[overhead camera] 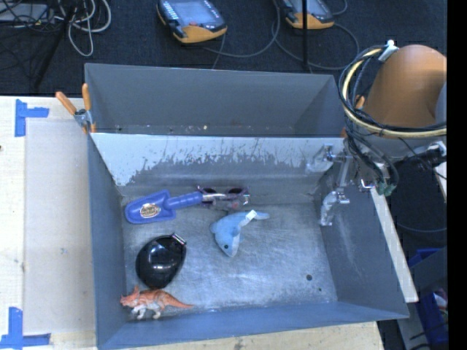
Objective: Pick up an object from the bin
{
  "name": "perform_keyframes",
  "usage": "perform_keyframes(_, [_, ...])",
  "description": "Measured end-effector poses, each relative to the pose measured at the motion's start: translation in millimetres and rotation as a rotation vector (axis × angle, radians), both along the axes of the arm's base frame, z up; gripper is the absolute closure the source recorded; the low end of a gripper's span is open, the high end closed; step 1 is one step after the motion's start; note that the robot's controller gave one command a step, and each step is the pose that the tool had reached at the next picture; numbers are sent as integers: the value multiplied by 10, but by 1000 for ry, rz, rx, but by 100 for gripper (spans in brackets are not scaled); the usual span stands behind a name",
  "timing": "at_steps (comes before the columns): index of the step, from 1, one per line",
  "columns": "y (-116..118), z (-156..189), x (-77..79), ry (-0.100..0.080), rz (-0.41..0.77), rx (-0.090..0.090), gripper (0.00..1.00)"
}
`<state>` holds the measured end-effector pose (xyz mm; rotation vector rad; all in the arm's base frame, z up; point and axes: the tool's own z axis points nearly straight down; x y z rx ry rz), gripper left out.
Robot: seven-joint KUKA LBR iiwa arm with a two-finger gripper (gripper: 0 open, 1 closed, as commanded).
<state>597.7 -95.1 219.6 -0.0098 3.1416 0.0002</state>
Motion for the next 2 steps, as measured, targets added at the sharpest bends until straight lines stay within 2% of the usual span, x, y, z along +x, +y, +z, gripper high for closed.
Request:
perform_keyframes(1, [0, 0, 0, 0, 0, 0, 0])
perform_keyframes(2, [303, -486, -35, -4, 62, -2, 0])
